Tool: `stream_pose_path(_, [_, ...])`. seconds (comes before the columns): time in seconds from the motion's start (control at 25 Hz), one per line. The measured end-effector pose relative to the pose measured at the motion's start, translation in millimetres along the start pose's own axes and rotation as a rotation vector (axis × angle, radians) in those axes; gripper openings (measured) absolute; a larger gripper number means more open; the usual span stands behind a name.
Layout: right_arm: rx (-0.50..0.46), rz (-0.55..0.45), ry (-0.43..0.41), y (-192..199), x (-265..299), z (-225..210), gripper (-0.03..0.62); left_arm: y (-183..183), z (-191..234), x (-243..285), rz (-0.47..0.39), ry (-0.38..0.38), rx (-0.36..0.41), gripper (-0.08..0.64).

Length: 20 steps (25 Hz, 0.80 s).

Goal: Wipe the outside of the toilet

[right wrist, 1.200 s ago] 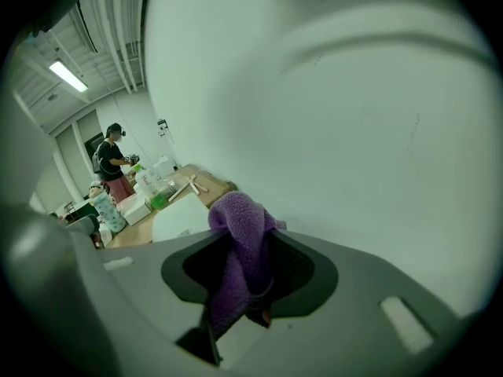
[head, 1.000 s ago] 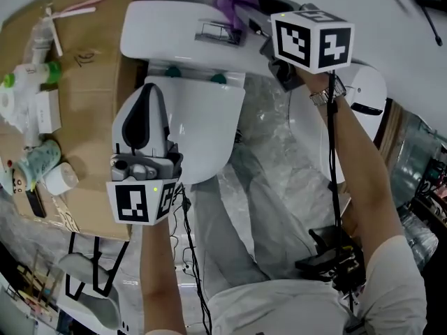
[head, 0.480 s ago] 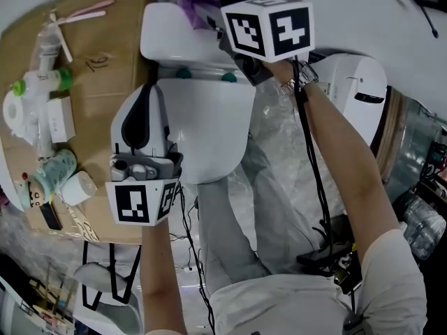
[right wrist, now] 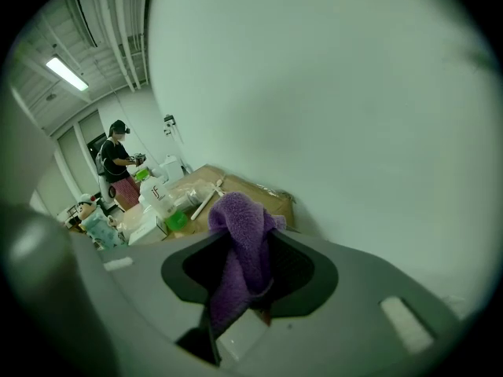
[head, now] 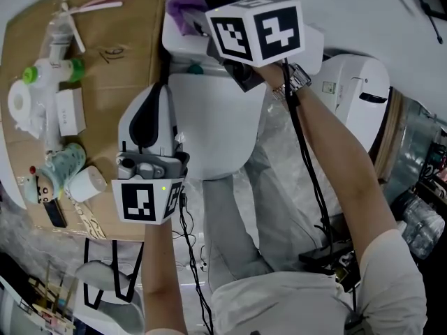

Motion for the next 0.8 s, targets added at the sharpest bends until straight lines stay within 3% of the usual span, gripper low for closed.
stream_pose_path(0.4, [0.024, 0.027, -0.06, 23.3, -16.8, 23.2, 0.15, 7.7, -13.4, -1.2, 0.003, -0.021, -0.001, 0.005])
stream_pose_path(0.8, [0.022, 0.041, -0.106, 53.0, -42.7, 8.3, 0.15, 18.1, -49.9, 15.2, -0.011, -0.043, -0.004, 0.005])
Point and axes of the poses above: the fingertips, and each gripper's own axes: x forward along the fingers, z to its left, y out of its underside, the point moved 1 cm from there along -x, backward along the fingers, and after that the axes turned 15 degrees about y, right-handed, at the moved point
